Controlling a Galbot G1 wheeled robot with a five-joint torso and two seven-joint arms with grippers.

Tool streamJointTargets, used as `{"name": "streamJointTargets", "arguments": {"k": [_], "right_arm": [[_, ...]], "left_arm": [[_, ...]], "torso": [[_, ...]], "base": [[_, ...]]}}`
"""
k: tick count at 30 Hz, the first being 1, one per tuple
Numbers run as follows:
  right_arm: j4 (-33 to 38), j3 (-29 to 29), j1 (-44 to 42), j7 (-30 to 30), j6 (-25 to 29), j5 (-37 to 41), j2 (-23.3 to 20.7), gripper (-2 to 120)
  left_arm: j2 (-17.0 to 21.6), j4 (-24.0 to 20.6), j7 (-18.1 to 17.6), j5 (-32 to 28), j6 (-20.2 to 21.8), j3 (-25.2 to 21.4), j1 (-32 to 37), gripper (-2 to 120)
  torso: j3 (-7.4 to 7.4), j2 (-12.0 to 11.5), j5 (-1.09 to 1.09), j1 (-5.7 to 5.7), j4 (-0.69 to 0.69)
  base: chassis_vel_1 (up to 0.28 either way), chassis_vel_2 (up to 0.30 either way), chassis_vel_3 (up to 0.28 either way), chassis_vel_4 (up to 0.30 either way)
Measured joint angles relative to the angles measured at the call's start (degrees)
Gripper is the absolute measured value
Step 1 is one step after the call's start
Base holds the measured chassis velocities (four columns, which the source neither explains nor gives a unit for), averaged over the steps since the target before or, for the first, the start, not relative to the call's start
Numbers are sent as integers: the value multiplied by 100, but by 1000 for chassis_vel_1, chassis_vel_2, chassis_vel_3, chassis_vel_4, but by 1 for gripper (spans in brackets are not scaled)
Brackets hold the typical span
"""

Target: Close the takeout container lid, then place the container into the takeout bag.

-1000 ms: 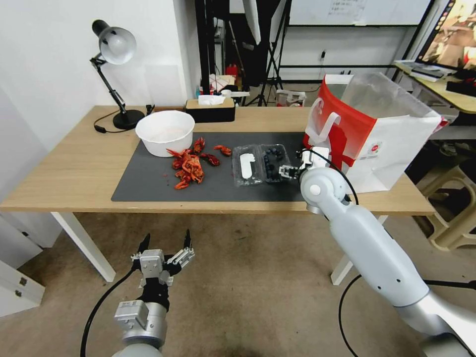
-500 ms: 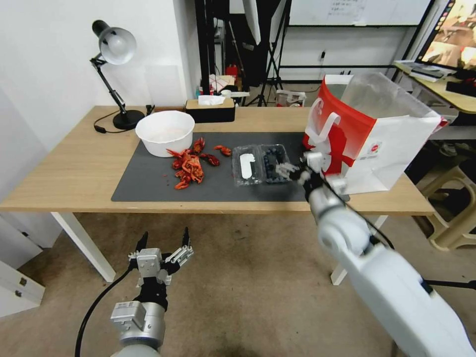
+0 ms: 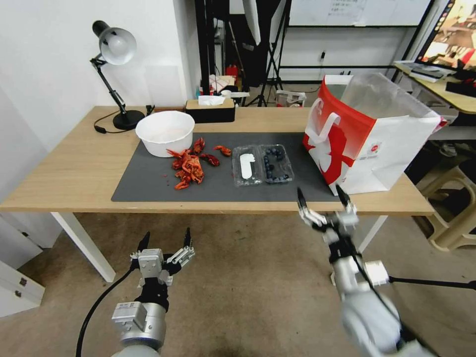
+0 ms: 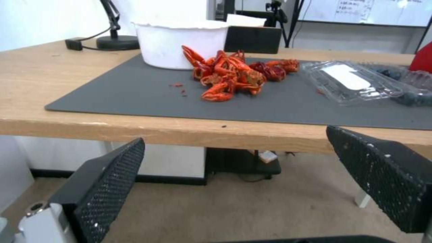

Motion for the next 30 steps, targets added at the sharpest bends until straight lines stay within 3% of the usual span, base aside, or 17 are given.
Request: {"name": "streamJointTargets", "arguments": {"k": [6, 17, 24, 30], "right_arm": [[-28, 128, -579, -42, 266, -213, 378, 100], [-50, 117, -634, -60, 206, -301, 504, 100], [-33, 86, -603, -123, 106, -279, 444, 100], [-62, -12, -500, -171, 12, -229, 375, 100]], "left_arm": [[43, 40, 16, -27, 1, 82, -27, 100], [87, 39, 18, -248, 56, 177, -98, 100], [170, -155, -56, -1060, 243, 211, -275, 100], [247, -386, -299, -2308, 413, 262, -587, 100]], "torso": [[0, 0, 0, 0, 2], [1, 0, 0, 0, 2], [1, -1, 0, 2, 2], [1, -1, 0, 2, 0]], "base": [[0, 0, 0, 0], [0, 0, 0, 0], [0, 0, 0, 0], [0, 0, 0, 0]]}}
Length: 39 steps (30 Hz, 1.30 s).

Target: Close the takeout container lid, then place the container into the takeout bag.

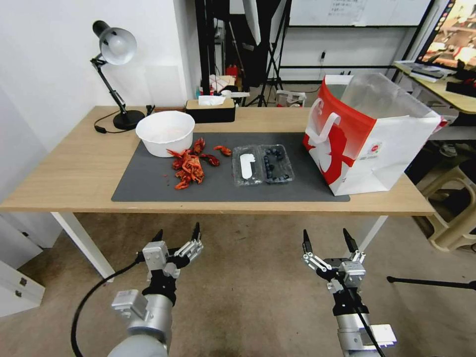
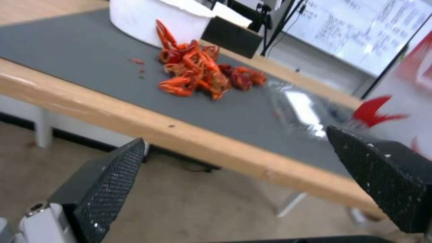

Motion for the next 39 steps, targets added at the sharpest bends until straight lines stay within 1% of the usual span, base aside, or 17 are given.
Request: {"name": "streamJointTargets", "arguments": {"k": [1, 4, 6, 9, 11, 13, 14, 17, 19, 21, 22, 24, 25, 27, 29, 37, 39], "right_arm": [[0, 0, 0, 0, 0, 0, 0, 100], [-38, -118, 143, -42, -110, 69, -97, 100], [-38, -118, 143, -42, -110, 69, -97, 100], [-44, -130, 156, -52, -128, 79, -112, 100], [-45, -117, 114, -67, -142, 81, -113, 100], [-41, -88, 61, -78, -143, 66, -93, 100], [-41, -88, 61, -78, -143, 66, -93, 100], [-40, -68, 9, -83, -142, 16, -44, 100], [-40, -65, 1, -83, -141, 5, -33, 100], [-41, -57, -44, -83, -134, -73, 42, 100], [-41, -57, -44, -83, -134, -73, 42, 100], [-60, -51, -91, -79, -112, -187, 130, 100], [-60, -51, -91, -79, -112, -187, 130, 100], [-67, -2, -131, -79, -86, -266, 205, 100], [-69, 40, -171, -77, -49, -335, 267, 100], [-120, 73, -226, -76, 56, -430, 407, 100], [-130, 75, -226, -76, 65, -437, 420, 100]], "left_arm": [[0, 0, 0, 0, 0, 0, 0, 100], [25, -101, -60, -600, 58, -6, -192, 100], [25, -101, -60, -600, 58, -6, -192, 100], [69, -134, -96, -953, 142, 6, -339, 100], [221, -194, -207, -2007, 307, 108, -777, 100], [368, -202, -368, -3052, 296, 287, -1227, 100], [368, -202, -368, -3052, 296, 287, -1227, 100], [465, -163, -656, -4256, 242, 455, -1763, 100], [467, -149, -727, -4466, 238, 484, -1875, 100], [444, -2, -1127, -5309, 275, 672, -2480, 100], [444, -2, -1127, -5309, 275, 672, -2480, 100], [357, 400, -1547, -5473, 236, 1203, -3400, 100], [357, 400, -1547, -5473, 236, 1203, -3400, 100], [264, 951, -1570, -5320, 93, 1835, -4232, 100], [67, 1331, -1830, -5265, 28, 2176, -4655, 100], [-272, 1941, -2391, -5143, -70, 2536, -5182, 100], [-301, 1994, -2441, -5132, -80, 2568, -5214, 100]], "torso": [[0, 0, 0, 0, 0], [0, 0, 1, 0, 6], [0, 0, 1, 0, 6], [0, 0, 1, 0, 5], [0, 0, 0, 1, 0], [0, 0, -1, 0, 0], [0, 0, -1, 0, 0], [0, 0, 0, 0, 1], [0, 0, 0, 0, 1], [0, 0, 0, 0, 2], [0, 0, 0, 0, 2], [1, 0, 0, 0, 0], [1, 0, 0, 0, 0], [1, 0, 1, 0, 2], [1, -1, 0, 0, 1], [1, -1, 1, 0, 1], [0, -1, 1, 0, 1]], "base": [[0, 0, 0, 0], [0, 0, 0, 0], [0, 0, 0, 0], [0, 0, 0, 0], [0, 0, 0, 0], [0, 0, 0, 0], [0, 0, 0, 0], [0, 0, 0, 0], [0, 0, 0, 0], [0, 0, 0, 0], [0, 0, 0, 0], [0, 0, 0, 0], [0, 0, 0, 0], [0, 0, 0, 0], [0, 0, 0, 0], [0, 0, 0, 0], [0, 0, 0, 0]]}}
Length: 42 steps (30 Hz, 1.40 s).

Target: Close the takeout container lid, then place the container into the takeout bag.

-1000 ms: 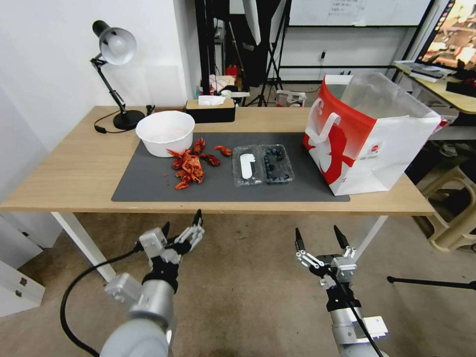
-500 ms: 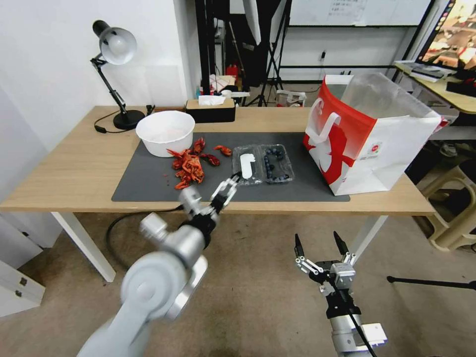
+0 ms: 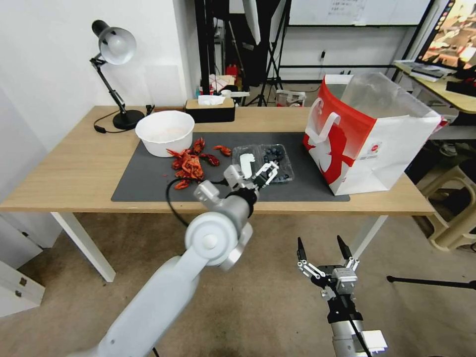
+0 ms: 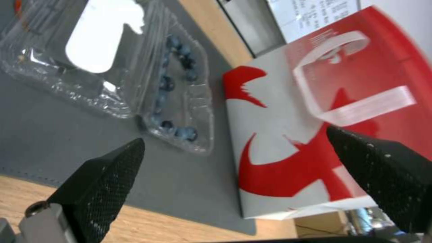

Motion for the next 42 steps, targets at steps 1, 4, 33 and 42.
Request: {"name": "streamJointTargets", "arguments": {"k": [1, 4, 33, 42], "right_arm": [[-5, 0, 1, 0, 5, -4, 10, 100], [-33, -2, 14, 1, 22, -20, 42, 100], [-222, -47, 116, 5, 139, 7, 17, 100], [-224, -70, 133, -1, 129, 3, 10, 100]], "left_arm": [[-15, 27, -25, 5, -4, 16, -15, 100], [-87, 144, -89, 18, -6, 76, -63, 100], [-902, 1580, -293, 393, -129, 61, -580, 100], [-795, 1563, -291, 362, -127, -28, -474, 100]], "torso": [[0, 0, 0, 0, 0], [-1, 0, 0, 0, 1], [0, 0, -1, -1, 0], [0, 1, -1, -1, 0]], "base": [[0, 0, 0, 0], [0, 0, 0, 0], [0, 0, 0, 0], [0, 0, 0, 0]]}}
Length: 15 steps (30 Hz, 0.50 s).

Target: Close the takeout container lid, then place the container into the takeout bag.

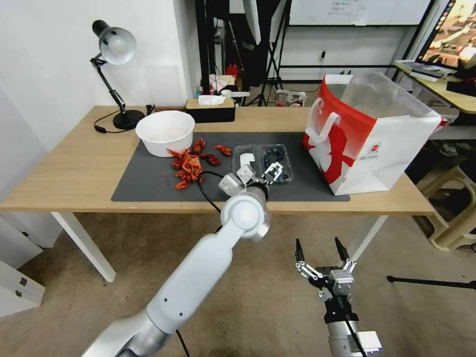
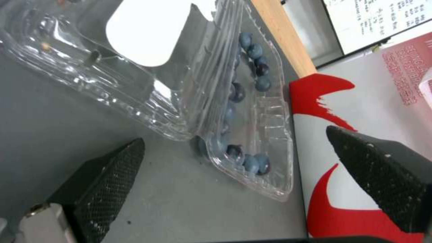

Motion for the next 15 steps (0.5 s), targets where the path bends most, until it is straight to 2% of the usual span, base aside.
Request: {"name": "streamJointTargets", "arguments": {"k": [15], "right_arm": [[-26, -41, -6, -30, -6, -32, 2, 100]], "left_arm": [[57, 77, 90, 5, -88, -130, 1, 100]], "torso": [[0, 0, 0, 0, 0]], "base": [[0, 0, 0, 0]]}}
